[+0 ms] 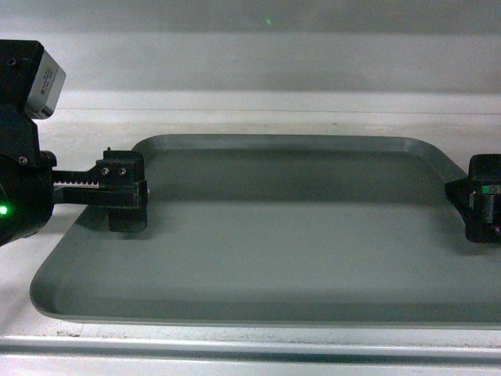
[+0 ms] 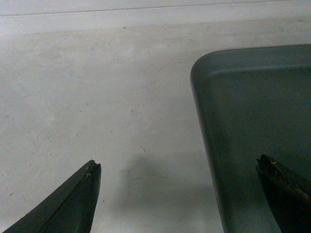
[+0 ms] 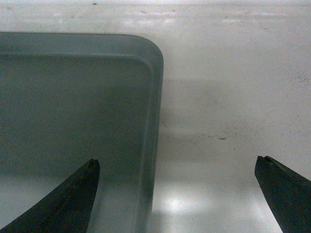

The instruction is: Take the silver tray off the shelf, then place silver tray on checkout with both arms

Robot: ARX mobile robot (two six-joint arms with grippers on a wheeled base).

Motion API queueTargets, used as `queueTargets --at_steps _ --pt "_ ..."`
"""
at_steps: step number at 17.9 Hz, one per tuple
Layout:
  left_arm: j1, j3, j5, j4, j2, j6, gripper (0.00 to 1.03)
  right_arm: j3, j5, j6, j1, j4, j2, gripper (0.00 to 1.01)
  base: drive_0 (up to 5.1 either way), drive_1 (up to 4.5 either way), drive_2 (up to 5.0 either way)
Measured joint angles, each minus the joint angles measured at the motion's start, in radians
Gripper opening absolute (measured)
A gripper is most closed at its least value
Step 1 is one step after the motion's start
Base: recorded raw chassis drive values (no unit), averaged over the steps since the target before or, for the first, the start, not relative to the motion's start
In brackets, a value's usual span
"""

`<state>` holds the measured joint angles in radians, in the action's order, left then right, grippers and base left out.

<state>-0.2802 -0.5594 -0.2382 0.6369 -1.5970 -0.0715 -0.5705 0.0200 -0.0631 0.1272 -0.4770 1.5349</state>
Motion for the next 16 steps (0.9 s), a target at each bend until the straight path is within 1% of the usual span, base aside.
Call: queueTargets --at_steps 2,3,4,8,11,12,16 --pt "-0.004 -0.005 -0.005 -0.03 -0.003 0.0 0.98 -0.027 0.017 0.0 0.011 0.038 0.023 0.98 0.0 0.0 0.0" --pt "-0.005 -0.011 -0.006 -0.04 -0.005 -0.001 0.98 -0.043 0.035 -0.001 0.011 0.05 0.035 0.98 0.0 0.0 0.0" --pt "-0.005 -0.014 -0.005 -0.045 -0.007 -0.002 0.98 -0.05 0.039 -0.006 0.011 0.059 0.039 0.98 0.0 0.0 0.0" --pt "-0.006 -0.018 0.0 -0.04 -0.023 -0.036 0.98 -0.056 0.056 -0.039 0.018 0.043 0.059 0.98 0.0 0.0 0.0" --pt "-0.012 -0.016 -0.001 -0.027 -0.028 -0.037 0.98 -0.048 0.064 -0.045 0.025 0.025 0.061 0.97 0.0 0.0 0.0" --pt "-0.021 -0.014 -0.003 -0.016 -0.031 -0.033 0.87 -0.045 0.066 -0.045 0.033 0.019 0.061 0.8 0.0 0.0 0.0" --pt "-0.034 -0.014 0.011 -0.012 -0.031 -0.026 0.53 -0.039 0.069 -0.045 0.051 0.01 0.06 0.48 0.0 0.0 0.0"
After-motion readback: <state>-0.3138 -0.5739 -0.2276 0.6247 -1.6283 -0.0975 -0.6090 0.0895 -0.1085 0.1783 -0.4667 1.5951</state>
